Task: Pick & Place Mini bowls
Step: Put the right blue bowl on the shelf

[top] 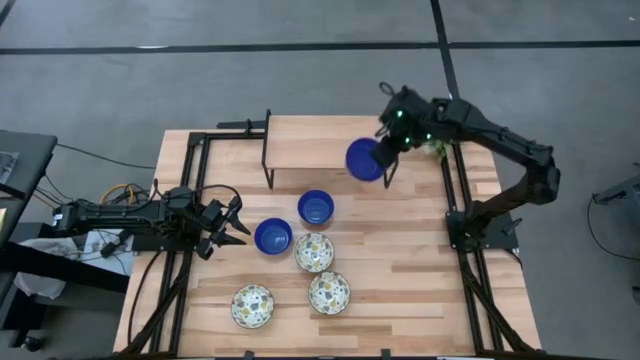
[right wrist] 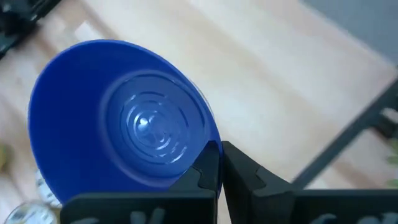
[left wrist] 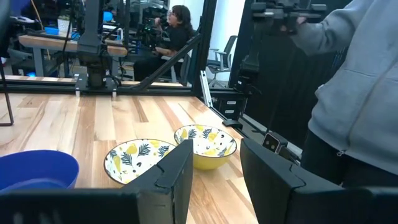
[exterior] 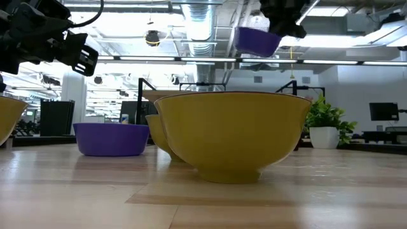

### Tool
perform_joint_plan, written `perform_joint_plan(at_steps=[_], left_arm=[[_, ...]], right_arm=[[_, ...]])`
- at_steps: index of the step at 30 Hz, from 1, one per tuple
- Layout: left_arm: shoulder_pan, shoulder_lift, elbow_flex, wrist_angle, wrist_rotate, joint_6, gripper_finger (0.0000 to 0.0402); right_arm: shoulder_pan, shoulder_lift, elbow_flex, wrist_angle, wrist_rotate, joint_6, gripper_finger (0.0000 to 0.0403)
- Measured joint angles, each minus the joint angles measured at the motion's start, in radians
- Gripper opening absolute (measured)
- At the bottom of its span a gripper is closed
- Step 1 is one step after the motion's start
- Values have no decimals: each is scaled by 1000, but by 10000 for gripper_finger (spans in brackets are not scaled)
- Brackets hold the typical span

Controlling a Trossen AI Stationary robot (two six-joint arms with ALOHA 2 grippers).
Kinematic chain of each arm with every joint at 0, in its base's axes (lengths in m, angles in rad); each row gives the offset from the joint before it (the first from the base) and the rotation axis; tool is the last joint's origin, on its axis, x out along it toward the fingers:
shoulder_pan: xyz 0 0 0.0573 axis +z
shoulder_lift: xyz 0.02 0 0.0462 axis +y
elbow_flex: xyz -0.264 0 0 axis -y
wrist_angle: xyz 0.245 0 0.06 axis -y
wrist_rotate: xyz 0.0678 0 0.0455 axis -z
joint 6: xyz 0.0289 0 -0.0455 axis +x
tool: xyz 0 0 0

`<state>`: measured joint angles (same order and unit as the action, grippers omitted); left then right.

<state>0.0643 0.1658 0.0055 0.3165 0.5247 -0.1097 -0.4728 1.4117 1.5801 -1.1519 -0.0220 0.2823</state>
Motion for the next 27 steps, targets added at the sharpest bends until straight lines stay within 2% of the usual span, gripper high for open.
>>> perform_joint_plan(at_steps=[7,16,22,27], left_arm=[[0,0,0,0,0,0,131],[0,0,0,1,-43,0,131],[0,0,0,2,-53,0,131],[0,0,0,4,-53,-3,131]], right_arm=[[-143,0,4,27,-12,-49,0],[-258,35,12,112,-181,4,0],[-263,171,129,67,-235,-30,0],[-271,321,307,-119,-227,-97,0]])
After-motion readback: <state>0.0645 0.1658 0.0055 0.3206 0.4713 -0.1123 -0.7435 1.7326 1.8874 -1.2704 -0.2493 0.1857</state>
